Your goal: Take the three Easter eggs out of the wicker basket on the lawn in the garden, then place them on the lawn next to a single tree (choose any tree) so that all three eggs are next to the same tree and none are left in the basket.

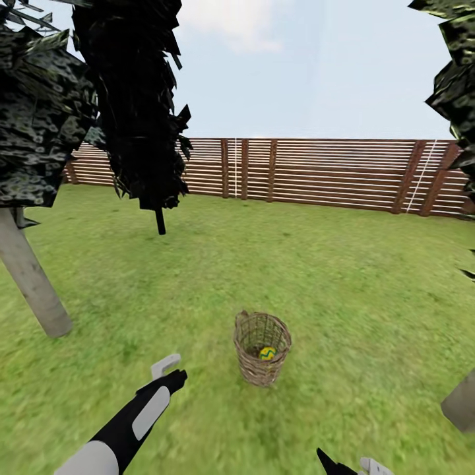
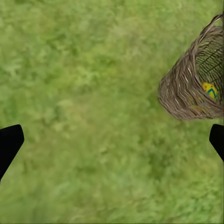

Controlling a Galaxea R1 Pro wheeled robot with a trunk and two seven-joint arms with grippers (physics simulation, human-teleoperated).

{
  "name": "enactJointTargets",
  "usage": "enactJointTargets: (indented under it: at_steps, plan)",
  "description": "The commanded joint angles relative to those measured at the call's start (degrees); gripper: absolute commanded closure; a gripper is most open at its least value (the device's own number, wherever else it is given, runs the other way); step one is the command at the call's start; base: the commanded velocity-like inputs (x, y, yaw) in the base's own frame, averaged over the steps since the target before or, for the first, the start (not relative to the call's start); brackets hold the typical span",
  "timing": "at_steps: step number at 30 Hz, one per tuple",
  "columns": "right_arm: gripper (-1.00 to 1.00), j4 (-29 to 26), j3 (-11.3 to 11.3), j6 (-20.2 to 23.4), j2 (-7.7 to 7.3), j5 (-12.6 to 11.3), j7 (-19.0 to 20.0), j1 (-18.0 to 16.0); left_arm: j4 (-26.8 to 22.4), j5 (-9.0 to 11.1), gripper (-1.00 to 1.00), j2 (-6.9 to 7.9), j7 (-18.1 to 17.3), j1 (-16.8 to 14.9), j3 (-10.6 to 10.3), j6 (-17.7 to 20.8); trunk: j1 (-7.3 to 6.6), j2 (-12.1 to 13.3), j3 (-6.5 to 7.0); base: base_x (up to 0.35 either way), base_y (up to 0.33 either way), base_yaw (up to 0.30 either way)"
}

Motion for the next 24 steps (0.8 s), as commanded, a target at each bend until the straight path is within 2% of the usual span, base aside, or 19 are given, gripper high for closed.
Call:
enactJointTargets:
  at_steps: [1,10,24]
  plan:
    - [-1.0,-0.12,-0.17,0.56,0.06,-0.55,0.19,-0.02,-0.12,0.32,-1.0,0.09,0.49,-0.05,-0.4,0.12,0.07,-0.11,-0.1,0.318,0.132,-0.014]
    - [-1.0,-0.12,-0.16,0.53,0.06,-0.55,0.19,-0.02,-0.14,0.29,-1.0,0.09,0.48,-0.05,-0.4,0.12,0.07,-0.11,-0.01,0.316,0.16,-0.033]
    - [-1.0,-0.12,-0.16,0.53,0.07,-0.55,0.27,-0.02,-0.14,0.35,-1.0,0.12,0.46,-0.05,-0.4,0.1,0.07,-0.11,0.83,0.284,0.126,-0.191]
